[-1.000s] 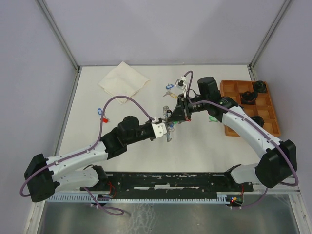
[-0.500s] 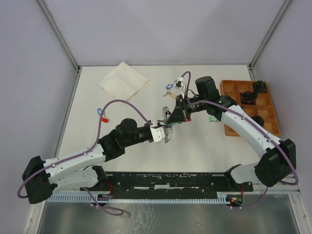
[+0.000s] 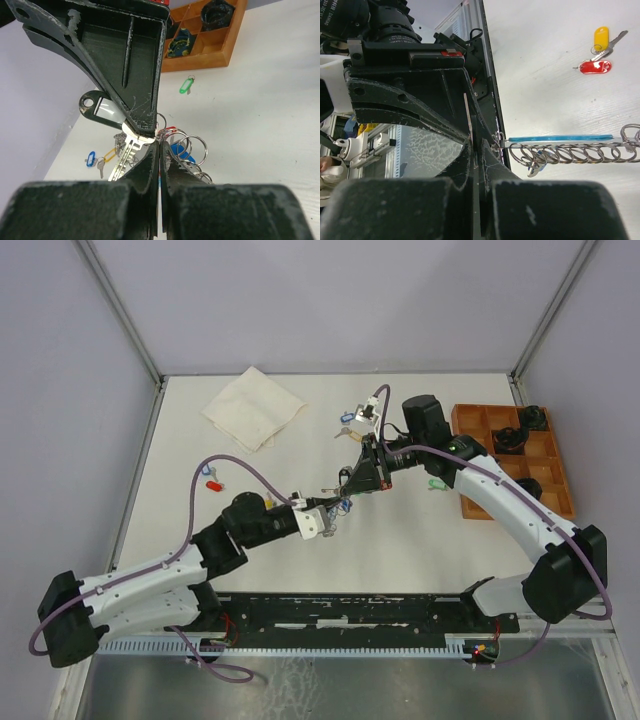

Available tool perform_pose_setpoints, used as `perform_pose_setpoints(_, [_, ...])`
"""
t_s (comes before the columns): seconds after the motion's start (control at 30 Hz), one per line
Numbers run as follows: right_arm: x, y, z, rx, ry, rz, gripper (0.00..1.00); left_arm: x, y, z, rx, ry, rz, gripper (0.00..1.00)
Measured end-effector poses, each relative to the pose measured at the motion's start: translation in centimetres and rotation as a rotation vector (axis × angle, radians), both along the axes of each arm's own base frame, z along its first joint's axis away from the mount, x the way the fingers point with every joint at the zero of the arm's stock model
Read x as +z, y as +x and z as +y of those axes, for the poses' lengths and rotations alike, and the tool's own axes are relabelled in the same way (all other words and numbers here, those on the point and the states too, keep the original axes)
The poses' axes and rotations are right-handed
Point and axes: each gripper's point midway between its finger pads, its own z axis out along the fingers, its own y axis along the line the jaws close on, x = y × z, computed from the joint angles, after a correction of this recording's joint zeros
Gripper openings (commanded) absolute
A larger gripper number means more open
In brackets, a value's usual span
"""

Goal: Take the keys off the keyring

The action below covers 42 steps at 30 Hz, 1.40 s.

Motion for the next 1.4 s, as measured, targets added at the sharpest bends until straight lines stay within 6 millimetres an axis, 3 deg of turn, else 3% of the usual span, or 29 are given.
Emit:
perform_pose_setpoints(0.67, [0.0, 0.4, 0.7, -0.005, 0.143, 0.112, 0.01, 0.9, -1.0, 1.1, -0.001, -0.163, -0.016, 0.03])
perform_pose_setpoints(1.4, [2.0, 0.7, 1.0, -0.017, 0.23, 0.147, 0.01, 3.3, -1.2, 1.9, 0.018, -0.328, -0.02, 0.03])
